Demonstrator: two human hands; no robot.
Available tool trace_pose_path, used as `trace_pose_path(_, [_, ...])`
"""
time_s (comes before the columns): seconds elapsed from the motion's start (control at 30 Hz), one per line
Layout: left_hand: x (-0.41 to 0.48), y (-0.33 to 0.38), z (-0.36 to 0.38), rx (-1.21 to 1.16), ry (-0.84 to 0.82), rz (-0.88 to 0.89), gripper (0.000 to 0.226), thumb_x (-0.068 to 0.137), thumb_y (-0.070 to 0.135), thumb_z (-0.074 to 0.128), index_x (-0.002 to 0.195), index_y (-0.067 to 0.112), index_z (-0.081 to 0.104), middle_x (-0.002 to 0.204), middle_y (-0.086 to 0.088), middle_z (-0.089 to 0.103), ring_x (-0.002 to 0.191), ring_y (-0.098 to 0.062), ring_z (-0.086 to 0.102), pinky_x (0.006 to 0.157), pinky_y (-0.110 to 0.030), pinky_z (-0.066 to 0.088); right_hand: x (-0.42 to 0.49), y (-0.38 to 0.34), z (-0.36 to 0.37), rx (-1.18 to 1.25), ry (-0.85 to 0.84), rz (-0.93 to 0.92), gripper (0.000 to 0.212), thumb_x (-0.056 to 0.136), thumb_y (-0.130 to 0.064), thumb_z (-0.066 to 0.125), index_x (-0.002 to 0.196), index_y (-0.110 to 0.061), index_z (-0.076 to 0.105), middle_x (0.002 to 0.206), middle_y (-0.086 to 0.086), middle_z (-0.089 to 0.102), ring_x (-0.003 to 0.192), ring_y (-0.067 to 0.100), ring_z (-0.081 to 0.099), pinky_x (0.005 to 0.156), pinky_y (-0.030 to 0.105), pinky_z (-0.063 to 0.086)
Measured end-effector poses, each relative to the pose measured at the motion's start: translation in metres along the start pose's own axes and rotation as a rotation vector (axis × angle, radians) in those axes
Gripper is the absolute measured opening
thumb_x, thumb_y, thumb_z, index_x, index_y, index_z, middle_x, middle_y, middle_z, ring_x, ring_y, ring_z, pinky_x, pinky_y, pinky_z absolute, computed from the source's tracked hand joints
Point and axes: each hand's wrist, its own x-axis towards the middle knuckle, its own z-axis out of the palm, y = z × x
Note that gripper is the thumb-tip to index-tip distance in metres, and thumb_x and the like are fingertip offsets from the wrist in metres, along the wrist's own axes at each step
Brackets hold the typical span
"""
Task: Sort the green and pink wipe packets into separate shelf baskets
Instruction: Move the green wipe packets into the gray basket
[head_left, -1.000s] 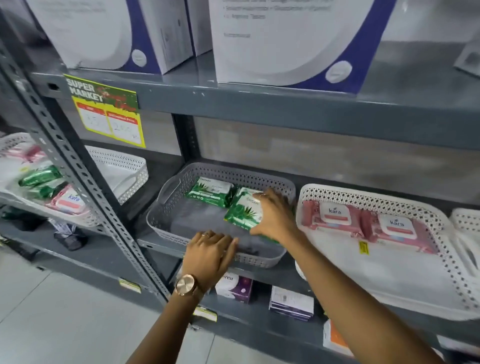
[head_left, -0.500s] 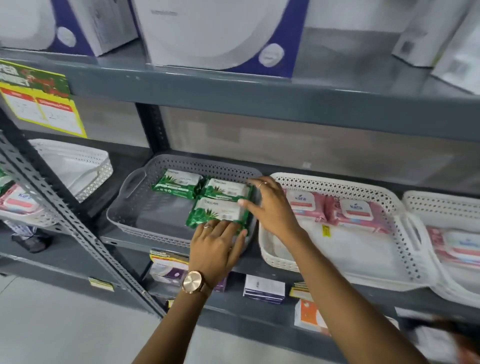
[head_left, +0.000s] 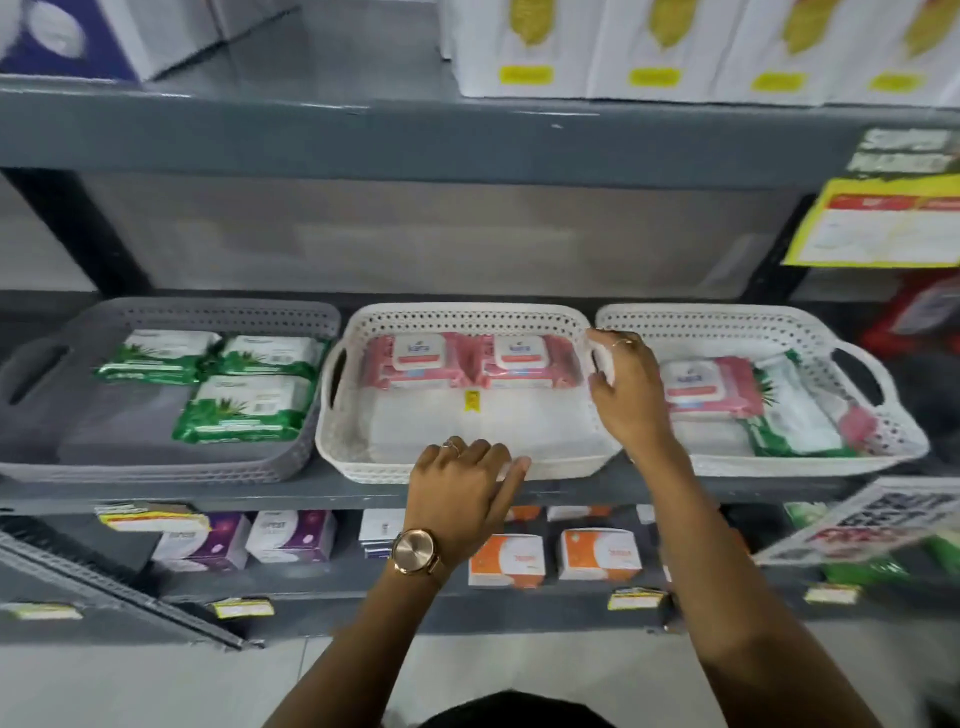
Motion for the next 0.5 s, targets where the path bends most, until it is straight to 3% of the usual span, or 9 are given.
trace_pose_path(0.13, [0.008,0.027,0.011,0.025,-0.018,-0.006,0.044,0.095,0.049,0.033,0.084,0.021,0.065,0.075,0.003,0.071,0.066,-0.022,0.064,0.062,-0.031,0.049,0.004,0.049,-0.04,-0.191,-0.003,0.137,0.057,0.077,0.006,0.06,0.132,-0.005,0.051,0.137,0.018,0.049,0.131,0.033,0.04,0.11,0.041,0.034])
trace_pose_path(0.23, [0.017,0.048,0.019,0.033,-0.06,-0.02,0.048,0.095,0.052,0.029,0.087,0.02,0.065,0.077,0.002,0.072,0.069,-0.024,0.065,0.064,-0.035,0.052,0.01,0.087,-0.069,-0.421,-0.03,0.268,0.069,0.072,-0.008,0.073,0.135,-0.005,0.045,0.143,0.019,0.042,0.137,0.036,0.03,0.116,0.046,0.026])
trace_pose_path(0.37, [0.029,0.071,0.028,0.039,-0.068,-0.022,0.051,0.095,0.053,0.027,0.085,0.02,0.065,0.074,0.001,0.072,0.065,-0.024,0.065,0.062,-0.033,0.052,0.01,0.124,-0.096,-0.564,-0.099,0.499,0.103,0.066,-0.021,0.083,0.147,-0.007,0.019,0.154,0.019,0.02,0.144,0.04,0.015,0.118,0.053,0.019])
trace_pose_path(0.43, [0.032,0.077,0.031,0.051,-0.075,-0.019,0.049,0.094,0.052,0.031,0.083,0.019,0.065,0.072,0.0,0.072,0.062,-0.024,0.065,0.061,-0.033,0.052,0.009,0.136,-0.099,-0.548,-0.156,0.54,0.12,0.062,-0.022,0.087,0.15,-0.01,0.006,0.155,0.019,0.018,0.143,0.04,0.019,0.118,0.053,0.021])
trace_pose_path(0.5, [0.034,0.08,0.033,0.072,-0.075,-0.024,0.048,0.094,0.051,0.033,0.08,0.018,0.065,0.069,-0.001,0.071,0.06,-0.025,0.065,0.061,-0.033,0.052,0.01,0.143,-0.1,-0.509,-0.155,0.517,0.126,0.058,-0.022,0.09,0.15,-0.012,0.004,0.153,0.018,0.025,0.139,0.04,0.029,0.115,0.05,0.027])
